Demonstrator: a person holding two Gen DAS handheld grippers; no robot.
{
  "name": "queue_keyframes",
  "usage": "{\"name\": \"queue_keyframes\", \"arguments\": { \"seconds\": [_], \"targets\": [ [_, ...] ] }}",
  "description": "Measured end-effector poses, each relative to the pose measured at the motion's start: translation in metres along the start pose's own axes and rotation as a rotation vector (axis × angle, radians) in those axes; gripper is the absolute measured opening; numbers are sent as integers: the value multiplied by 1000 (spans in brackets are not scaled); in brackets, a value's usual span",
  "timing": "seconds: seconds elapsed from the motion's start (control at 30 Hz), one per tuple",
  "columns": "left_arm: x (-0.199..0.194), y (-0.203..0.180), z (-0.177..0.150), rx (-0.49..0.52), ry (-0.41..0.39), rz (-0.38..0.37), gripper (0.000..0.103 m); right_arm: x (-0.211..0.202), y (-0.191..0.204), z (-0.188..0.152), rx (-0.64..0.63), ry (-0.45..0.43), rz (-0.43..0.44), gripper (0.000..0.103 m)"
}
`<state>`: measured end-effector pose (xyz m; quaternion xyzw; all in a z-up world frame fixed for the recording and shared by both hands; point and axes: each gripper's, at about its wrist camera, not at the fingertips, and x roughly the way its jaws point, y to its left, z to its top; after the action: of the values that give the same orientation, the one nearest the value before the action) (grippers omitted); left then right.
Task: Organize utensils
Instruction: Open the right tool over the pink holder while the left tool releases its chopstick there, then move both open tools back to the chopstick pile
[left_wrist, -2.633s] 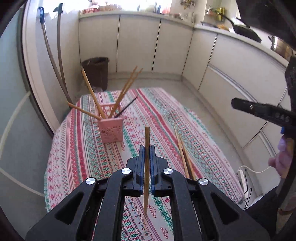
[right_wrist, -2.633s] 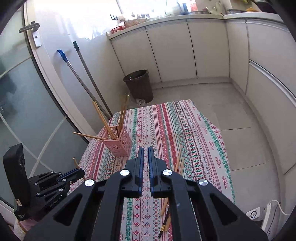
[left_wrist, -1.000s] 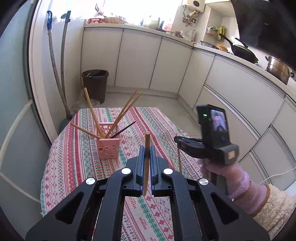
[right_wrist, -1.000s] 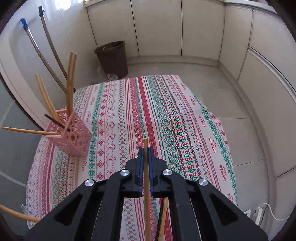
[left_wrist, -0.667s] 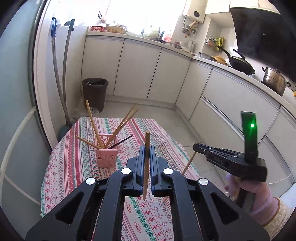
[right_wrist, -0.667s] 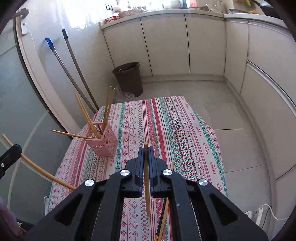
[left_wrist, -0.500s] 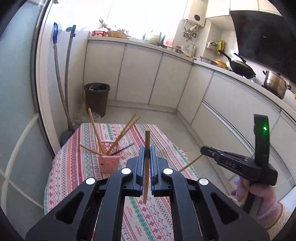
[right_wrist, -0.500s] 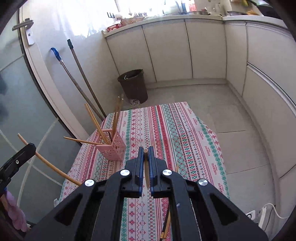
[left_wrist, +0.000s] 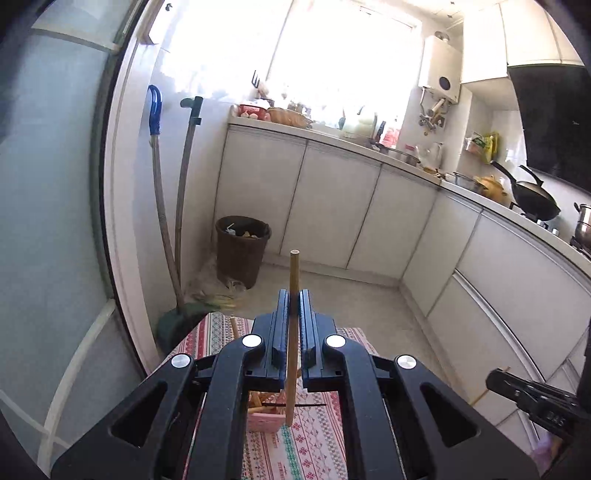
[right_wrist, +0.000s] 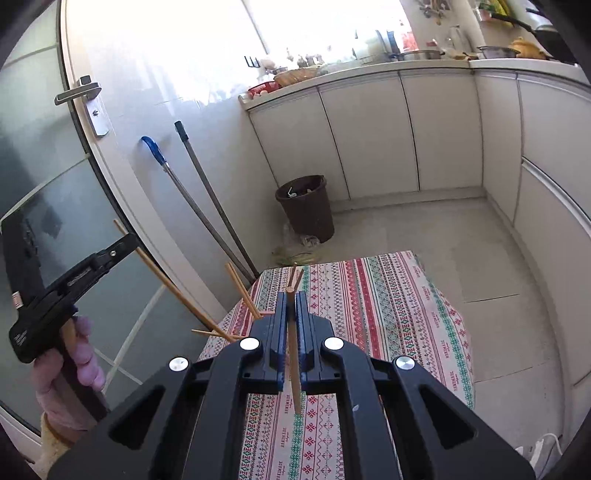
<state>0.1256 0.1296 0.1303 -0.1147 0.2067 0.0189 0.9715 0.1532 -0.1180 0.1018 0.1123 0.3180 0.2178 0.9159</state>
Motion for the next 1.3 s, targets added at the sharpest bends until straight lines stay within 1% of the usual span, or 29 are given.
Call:
{"name": "queue_keyframes", "arguments": {
  "seconds": [0.07, 0.1, 0.13, 0.17, 0.2, 0.23, 0.3, 0.33, 0.4, 0.57, 0.73, 0.87, 0.97, 1.03, 1.13, 1.2, 1.27, 1.3],
  "targets": [
    [19, 5, -4, -9, -14, 31, 6, 3, 3, 3, -4, 6, 10, 5],
    [31, 8, -6, -12, -9, 54, 6, 6, 6, 5, -5, 11, 14, 5],
    [46, 14, -13, -31, 18, 73, 14, 9, 7, 6, -2, 15, 16, 5],
    [55, 22, -18, -62, 50, 68, 18, 12, 7, 7, 4, 21, 21, 5],
    [59, 33, -24, -107, 76, 54, 18, 14, 9, 8, 10, 25, 27, 5],
    [58, 44, -29, -149, 79, 47, 19, 15, 10, 10, 13, 28, 35, 5],
    [47, 60, -34, -188, 65, 67, 20, 16, 15, 12, 11, 24, 41, 5],
    [39, 67, -35, -210, 59, 79, 22, 16, 18, 14, 7, 20, 41, 5],
    [25, 77, -32, -248, 63, 79, 25, 17, 24, 20, 4, 8, 45, 5],
    [-12, 87, -23, -278, 28, 77, 32, 20, 44, 41, 6, -26, 57, 5],
    [-31, 89, -14, -267, -10, 72, 34, 25, 69, 71, -43, -92, 5, 5],
    [-30, 89, -6, -264, -22, 69, 34, 38, 77, 94, -59, -116, -35, 5],
    [-23, 93, -5, -277, -3, 57, 34, 52, 80, 104, -66, -135, -58, 5],
    [-18, 95, -6, -281, 9, 57, 34, 67, 81, 104, -67, -130, -67, 5],
    [-9, 97, -8, -286, 26, 63, 34, 99, 76, 91, -54, -110, -68, 5],
    [-7, 98, -10, -285, 36, 63, 34, 122, 69, 77, -19, -102, -46, 10],
    [-9, 97, -9, -276, 29, 64, 34, 139, 57, 64, 40, -78, -24, 27],
    [-11, 95, -9, -267, 26, 62, 35, 144, 54, 60, 62, -64, -15, 27]
  ]
}}
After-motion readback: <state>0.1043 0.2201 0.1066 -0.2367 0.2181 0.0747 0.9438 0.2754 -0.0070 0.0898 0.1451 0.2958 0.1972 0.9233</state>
